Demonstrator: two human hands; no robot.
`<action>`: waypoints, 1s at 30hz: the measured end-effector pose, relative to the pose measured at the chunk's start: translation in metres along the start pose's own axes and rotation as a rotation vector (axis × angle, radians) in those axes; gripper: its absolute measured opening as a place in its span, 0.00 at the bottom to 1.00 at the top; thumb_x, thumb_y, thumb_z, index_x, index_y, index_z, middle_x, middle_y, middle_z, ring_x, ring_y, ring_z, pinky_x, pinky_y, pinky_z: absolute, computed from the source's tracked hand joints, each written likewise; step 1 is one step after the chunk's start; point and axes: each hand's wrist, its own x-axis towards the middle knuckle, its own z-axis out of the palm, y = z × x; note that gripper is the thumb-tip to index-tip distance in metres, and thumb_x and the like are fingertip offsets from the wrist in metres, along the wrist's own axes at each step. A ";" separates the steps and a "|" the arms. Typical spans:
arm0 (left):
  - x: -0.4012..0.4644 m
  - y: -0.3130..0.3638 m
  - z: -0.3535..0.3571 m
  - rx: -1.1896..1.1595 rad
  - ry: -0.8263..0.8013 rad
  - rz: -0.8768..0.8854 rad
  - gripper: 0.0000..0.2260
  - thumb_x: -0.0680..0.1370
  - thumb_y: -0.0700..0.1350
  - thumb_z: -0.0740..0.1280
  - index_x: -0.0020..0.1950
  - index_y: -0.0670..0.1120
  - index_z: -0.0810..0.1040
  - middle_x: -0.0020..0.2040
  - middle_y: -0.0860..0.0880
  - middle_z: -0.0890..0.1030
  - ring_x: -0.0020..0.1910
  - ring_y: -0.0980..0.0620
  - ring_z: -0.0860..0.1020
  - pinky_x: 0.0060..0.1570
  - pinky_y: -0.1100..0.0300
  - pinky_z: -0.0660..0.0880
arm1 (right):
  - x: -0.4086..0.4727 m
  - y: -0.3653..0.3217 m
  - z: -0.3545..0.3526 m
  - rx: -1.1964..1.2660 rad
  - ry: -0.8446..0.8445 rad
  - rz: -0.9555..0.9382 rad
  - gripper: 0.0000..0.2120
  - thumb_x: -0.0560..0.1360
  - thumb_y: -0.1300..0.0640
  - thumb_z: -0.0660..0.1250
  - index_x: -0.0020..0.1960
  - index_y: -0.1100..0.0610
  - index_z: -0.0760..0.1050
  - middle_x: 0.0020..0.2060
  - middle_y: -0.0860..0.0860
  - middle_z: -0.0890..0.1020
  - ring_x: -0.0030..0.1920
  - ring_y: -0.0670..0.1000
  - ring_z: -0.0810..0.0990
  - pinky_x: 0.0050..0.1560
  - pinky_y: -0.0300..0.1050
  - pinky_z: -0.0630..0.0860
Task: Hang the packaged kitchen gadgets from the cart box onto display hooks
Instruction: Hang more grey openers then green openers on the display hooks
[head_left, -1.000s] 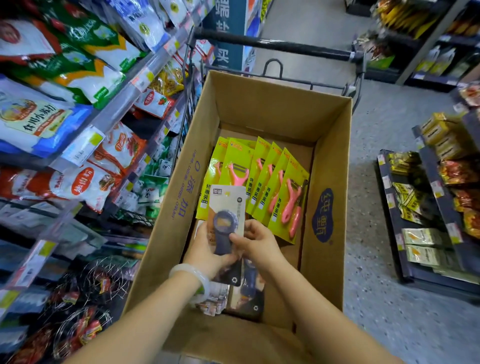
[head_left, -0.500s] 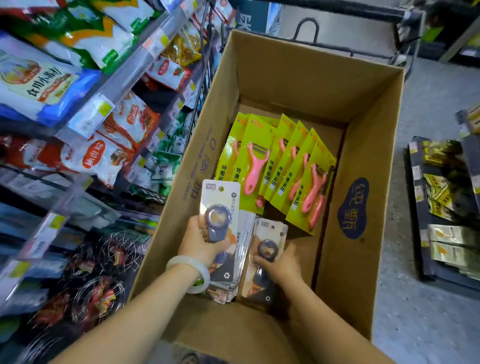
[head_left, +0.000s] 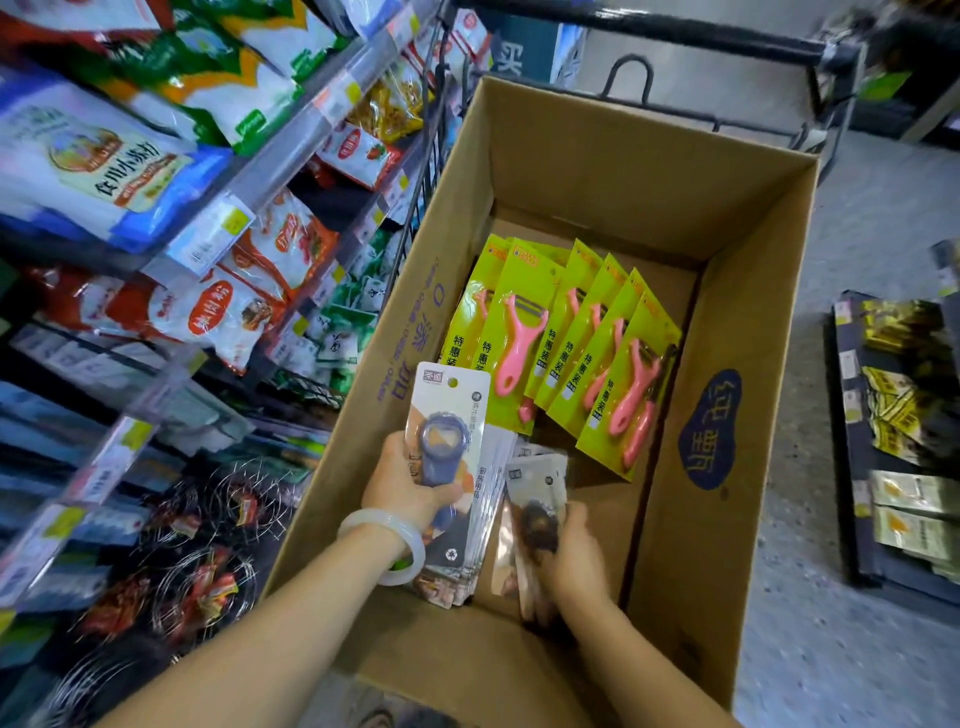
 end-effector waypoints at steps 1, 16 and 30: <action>-0.002 0.002 0.000 -0.004 -0.001 0.006 0.23 0.70 0.30 0.70 0.56 0.49 0.67 0.46 0.51 0.77 0.40 0.55 0.75 0.23 0.67 0.74 | -0.003 -0.002 -0.004 0.034 -0.016 -0.063 0.09 0.81 0.54 0.54 0.46 0.41 0.67 0.48 0.47 0.79 0.40 0.45 0.78 0.37 0.41 0.73; -0.060 0.069 -0.037 -0.088 0.220 0.397 0.30 0.72 0.37 0.72 0.70 0.47 0.63 0.59 0.54 0.70 0.57 0.57 0.68 0.55 0.61 0.67 | -0.043 -0.159 -0.092 0.690 -0.261 -0.614 0.21 0.74 0.73 0.61 0.60 0.52 0.67 0.48 0.48 0.81 0.41 0.41 0.82 0.39 0.36 0.79; -0.250 0.014 -0.240 -0.249 0.752 0.584 0.33 0.72 0.36 0.71 0.72 0.45 0.59 0.67 0.50 0.67 0.64 0.57 0.66 0.49 0.75 0.62 | -0.256 -0.264 0.038 0.504 -0.675 -0.963 0.28 0.75 0.66 0.65 0.72 0.55 0.61 0.70 0.54 0.68 0.67 0.55 0.71 0.66 0.58 0.69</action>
